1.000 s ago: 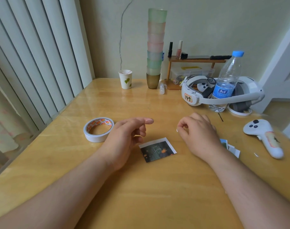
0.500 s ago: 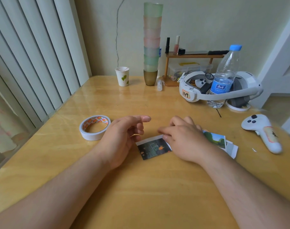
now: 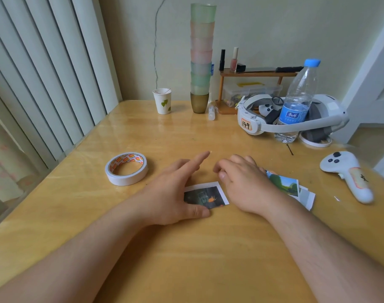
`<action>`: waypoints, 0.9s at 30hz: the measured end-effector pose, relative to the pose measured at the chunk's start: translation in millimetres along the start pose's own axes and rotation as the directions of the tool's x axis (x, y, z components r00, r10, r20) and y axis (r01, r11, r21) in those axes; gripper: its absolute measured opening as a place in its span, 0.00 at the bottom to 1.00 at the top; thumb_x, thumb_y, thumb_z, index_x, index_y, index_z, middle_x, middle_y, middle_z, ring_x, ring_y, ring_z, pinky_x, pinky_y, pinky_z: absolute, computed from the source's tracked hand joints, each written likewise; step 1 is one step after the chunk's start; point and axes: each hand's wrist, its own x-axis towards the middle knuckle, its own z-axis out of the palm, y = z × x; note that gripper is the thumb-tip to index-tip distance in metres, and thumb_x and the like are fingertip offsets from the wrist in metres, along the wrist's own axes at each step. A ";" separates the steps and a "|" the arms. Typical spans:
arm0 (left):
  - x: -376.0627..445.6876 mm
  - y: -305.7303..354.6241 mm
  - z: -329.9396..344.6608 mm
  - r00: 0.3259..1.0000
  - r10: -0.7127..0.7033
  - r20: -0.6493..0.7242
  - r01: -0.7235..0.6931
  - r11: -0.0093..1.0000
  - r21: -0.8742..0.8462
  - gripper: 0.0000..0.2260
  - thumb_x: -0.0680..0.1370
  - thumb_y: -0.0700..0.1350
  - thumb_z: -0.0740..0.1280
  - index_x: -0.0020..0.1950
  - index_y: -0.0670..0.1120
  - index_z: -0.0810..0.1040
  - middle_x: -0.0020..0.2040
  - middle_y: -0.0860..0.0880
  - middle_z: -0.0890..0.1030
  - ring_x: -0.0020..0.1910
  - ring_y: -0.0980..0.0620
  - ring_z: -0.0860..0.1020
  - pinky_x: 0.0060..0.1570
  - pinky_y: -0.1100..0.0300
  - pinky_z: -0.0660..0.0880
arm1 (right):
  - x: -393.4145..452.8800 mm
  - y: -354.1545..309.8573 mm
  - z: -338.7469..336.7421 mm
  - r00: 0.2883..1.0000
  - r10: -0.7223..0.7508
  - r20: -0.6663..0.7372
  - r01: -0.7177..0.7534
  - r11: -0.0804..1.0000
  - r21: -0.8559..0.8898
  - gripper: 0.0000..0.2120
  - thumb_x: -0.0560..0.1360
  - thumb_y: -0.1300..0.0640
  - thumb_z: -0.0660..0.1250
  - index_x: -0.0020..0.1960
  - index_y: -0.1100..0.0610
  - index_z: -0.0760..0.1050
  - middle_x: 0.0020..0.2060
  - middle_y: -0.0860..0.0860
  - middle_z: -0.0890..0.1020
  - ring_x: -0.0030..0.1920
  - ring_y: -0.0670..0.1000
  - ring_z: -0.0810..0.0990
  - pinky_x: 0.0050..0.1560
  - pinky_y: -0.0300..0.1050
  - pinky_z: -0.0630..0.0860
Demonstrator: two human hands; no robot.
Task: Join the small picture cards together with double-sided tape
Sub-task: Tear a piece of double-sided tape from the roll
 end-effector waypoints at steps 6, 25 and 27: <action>1.2 1.4 -1.4 1.000 -0.010 -0.015 0.009 0.997 -0.074 0.54 0.67 0.55 0.84 0.77 0.79 0.49 0.67 0.62 0.66 0.59 0.64 0.75 0.66 0.61 0.75 | -1.6 1.1 -3.9 0.998 0.005 0.066 -0.007 1.000 0.026 0.13 0.86 0.47 0.53 0.62 0.42 0.74 0.57 0.45 0.71 0.64 0.52 0.66 0.67 0.58 0.66; 1.5 -6.2 -7.3 0.991 -0.070 -0.113 0.033 0.954 -0.299 0.51 0.71 0.40 0.82 0.79 0.74 0.57 0.58 0.56 0.77 0.46 0.56 0.83 0.54 0.62 0.78 | -11.1 -13.2 -11.8 0.995 0.082 0.064 -0.100 0.583 0.806 0.12 0.79 0.42 0.69 0.53 0.50 0.78 0.40 0.49 0.87 0.43 0.46 0.83 0.47 0.48 0.77; 0.4 -4.7 -9.1 0.985 -0.107 -0.137 0.038 0.901 -0.432 0.50 0.72 0.39 0.82 0.79 0.72 0.58 0.59 0.53 0.77 0.46 0.49 0.85 0.56 0.57 0.81 | -15.6 -15.9 -15.1 0.988 0.049 0.147 -0.154 0.414 0.897 0.15 0.77 0.47 0.73 0.59 0.53 0.79 0.45 0.52 0.88 0.47 0.51 0.87 0.51 0.52 0.81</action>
